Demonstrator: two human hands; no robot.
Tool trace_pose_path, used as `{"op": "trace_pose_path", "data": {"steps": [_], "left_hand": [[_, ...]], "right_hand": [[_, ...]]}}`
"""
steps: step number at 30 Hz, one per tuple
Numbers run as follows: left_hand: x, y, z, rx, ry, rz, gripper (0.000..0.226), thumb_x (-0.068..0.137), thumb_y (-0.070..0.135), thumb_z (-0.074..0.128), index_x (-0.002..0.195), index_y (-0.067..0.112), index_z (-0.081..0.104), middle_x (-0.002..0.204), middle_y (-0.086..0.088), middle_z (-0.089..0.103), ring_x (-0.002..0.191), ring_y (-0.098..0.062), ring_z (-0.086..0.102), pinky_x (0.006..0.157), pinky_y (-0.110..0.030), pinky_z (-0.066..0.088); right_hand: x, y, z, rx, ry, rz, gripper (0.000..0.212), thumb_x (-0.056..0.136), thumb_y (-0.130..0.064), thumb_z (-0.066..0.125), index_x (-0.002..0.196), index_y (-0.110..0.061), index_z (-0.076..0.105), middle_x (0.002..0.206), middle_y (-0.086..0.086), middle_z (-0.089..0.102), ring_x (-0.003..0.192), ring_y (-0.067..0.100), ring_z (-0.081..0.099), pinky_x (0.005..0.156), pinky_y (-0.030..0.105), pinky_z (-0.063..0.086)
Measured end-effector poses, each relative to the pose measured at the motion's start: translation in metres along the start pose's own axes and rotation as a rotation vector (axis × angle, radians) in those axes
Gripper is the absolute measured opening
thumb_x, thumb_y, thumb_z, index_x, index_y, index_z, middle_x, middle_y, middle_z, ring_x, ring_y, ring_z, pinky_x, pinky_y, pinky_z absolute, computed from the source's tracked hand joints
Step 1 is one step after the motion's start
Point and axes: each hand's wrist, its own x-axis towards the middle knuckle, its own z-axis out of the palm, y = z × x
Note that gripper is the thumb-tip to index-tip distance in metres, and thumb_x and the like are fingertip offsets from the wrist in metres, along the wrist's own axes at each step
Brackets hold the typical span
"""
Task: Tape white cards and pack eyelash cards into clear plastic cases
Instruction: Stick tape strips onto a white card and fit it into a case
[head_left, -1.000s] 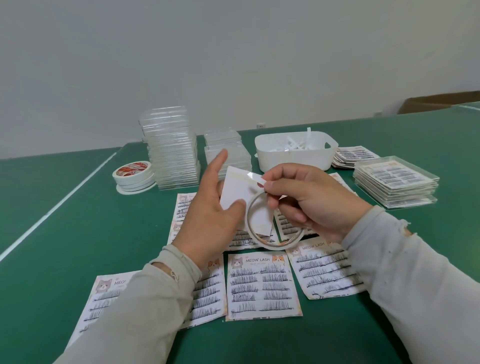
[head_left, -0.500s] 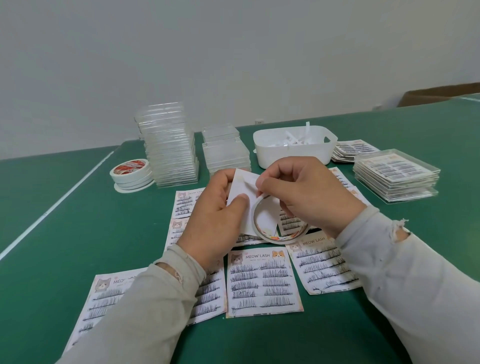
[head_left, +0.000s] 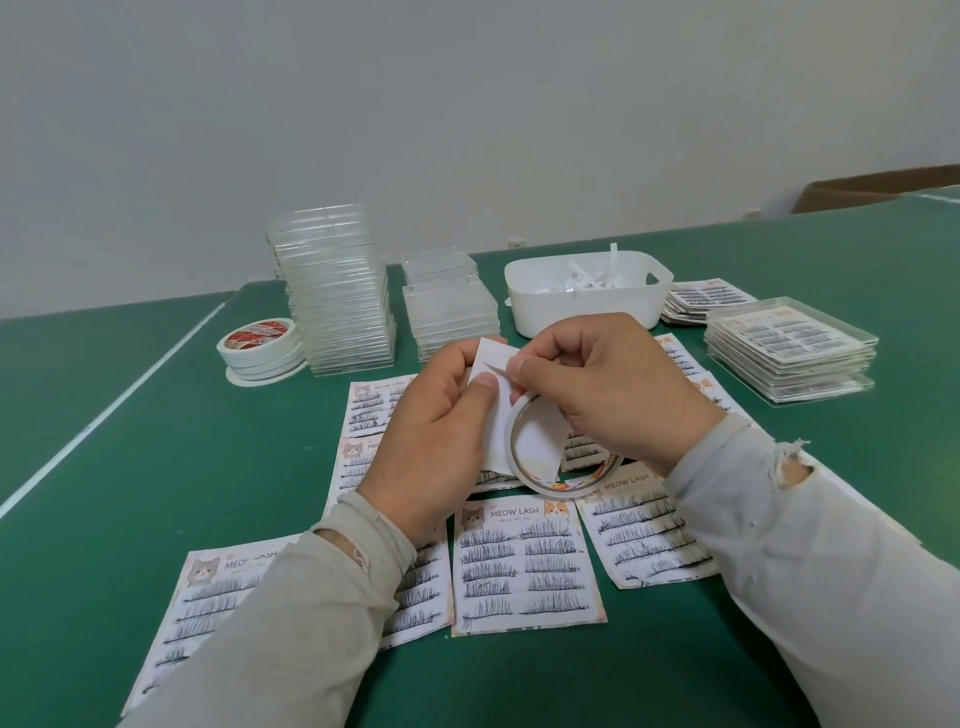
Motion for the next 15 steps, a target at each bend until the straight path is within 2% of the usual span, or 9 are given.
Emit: {"op": "trace_pose_path", "data": {"steps": [3,10,15], "left_hand": [[-0.0001,0.0005,0.0007,-0.012,-0.003,-0.002,0.027,0.103,0.01,0.046,0.111,0.026,0.066,0.096,0.011,0.076,0.085,-0.002,0.069,0.071,-0.016,0.053],[0.0002,0.0004,0.0018,0.047,0.036,0.003,0.025,0.098,0.032,0.047,0.111,0.027,0.068,0.102,0.004,0.074,0.091,-0.01,0.067,0.078,-0.024,0.056],[0.0001,0.0002,0.0026,0.044,0.071,0.0,0.023,0.104,0.026,0.047,0.105,0.029,0.07,0.099,0.0,0.075,0.088,-0.013,0.067,0.077,-0.028,0.057]], "right_hand": [[0.0006,0.001,-0.0006,-0.007,0.004,0.014,0.016,0.089,-0.02,0.075,0.076,-0.012,0.077,0.068,0.009,0.073,0.048,0.004,0.051,0.046,0.016,0.042],[0.0007,0.0019,-0.001,-0.03,0.01,0.016,0.018,0.088,-0.022,0.075,0.073,-0.014,0.078,0.067,0.009,0.073,0.049,0.004,0.052,0.047,0.016,0.043],[-0.0004,0.0012,0.0,-0.037,0.008,0.009,0.019,0.088,-0.024,0.075,0.072,-0.014,0.078,0.067,0.009,0.073,0.051,0.007,0.052,0.048,0.017,0.044]]}}
